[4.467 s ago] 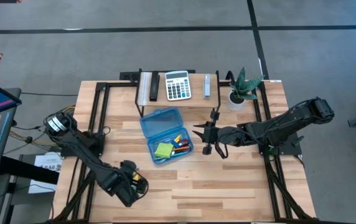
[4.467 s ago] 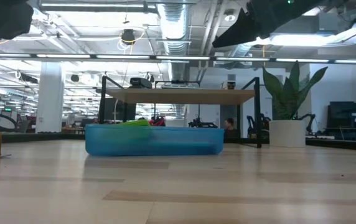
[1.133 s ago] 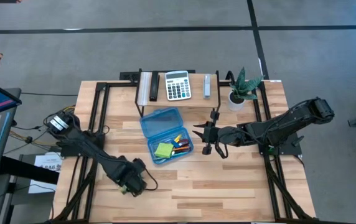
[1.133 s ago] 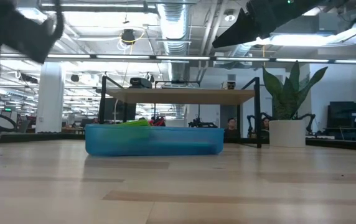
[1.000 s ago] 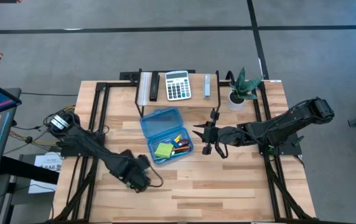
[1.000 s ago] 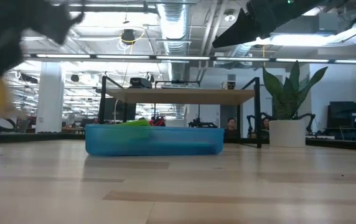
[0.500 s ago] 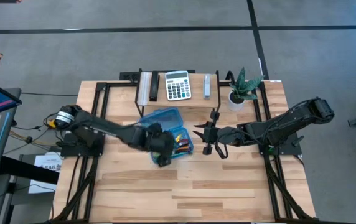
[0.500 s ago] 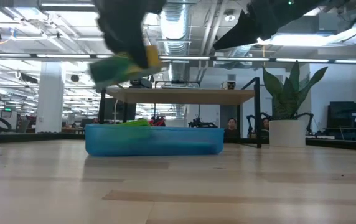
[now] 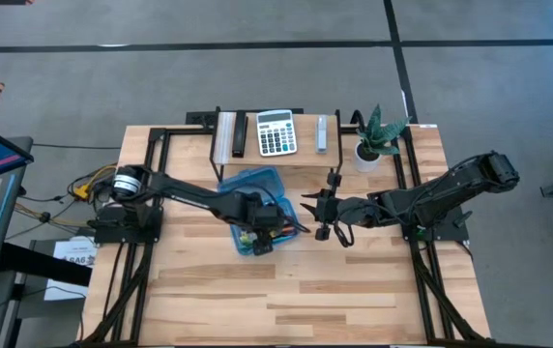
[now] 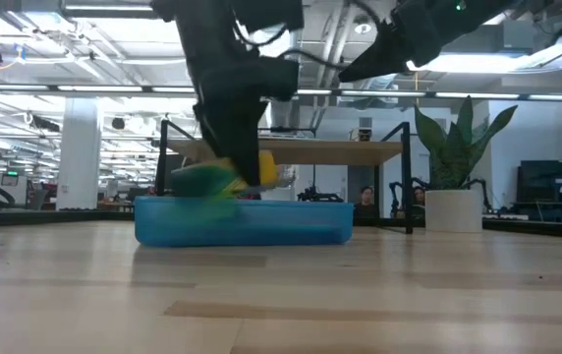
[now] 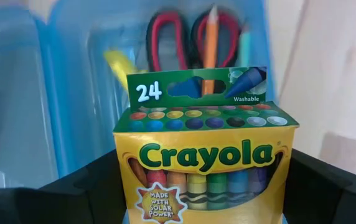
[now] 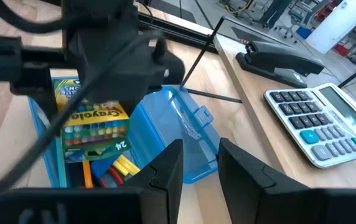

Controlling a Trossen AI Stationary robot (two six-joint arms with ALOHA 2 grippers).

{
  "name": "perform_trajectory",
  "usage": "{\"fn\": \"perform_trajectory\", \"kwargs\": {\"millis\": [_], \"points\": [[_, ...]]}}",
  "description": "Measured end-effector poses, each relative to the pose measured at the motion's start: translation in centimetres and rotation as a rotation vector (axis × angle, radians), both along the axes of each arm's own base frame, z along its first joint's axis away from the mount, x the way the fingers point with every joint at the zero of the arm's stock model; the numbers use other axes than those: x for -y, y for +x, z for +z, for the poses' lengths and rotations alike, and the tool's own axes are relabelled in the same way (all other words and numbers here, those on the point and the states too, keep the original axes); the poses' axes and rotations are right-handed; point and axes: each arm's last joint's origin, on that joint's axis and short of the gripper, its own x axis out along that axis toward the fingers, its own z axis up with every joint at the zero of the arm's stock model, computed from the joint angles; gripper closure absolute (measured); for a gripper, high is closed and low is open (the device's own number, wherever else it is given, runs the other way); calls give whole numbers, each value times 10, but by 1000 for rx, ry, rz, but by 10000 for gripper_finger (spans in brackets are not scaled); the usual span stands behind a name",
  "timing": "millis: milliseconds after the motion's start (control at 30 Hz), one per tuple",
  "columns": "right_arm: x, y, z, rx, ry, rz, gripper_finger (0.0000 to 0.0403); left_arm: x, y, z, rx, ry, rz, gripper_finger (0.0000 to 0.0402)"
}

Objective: Pack school essentials
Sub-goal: Put the yellow crayon box into the supply box

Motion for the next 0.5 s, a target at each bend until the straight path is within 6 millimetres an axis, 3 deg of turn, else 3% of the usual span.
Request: {"fn": "perform_trajectory", "kwargs": {"millis": [233, 500], "points": [[0, 0, 0, 6, 2, 0, 283, 0, 1, -8, -35, 8, 24, 66], [0, 0, 1, 8, 2, 0, 283, 0, 2, -4, -31, 10, 25, 21]]}}
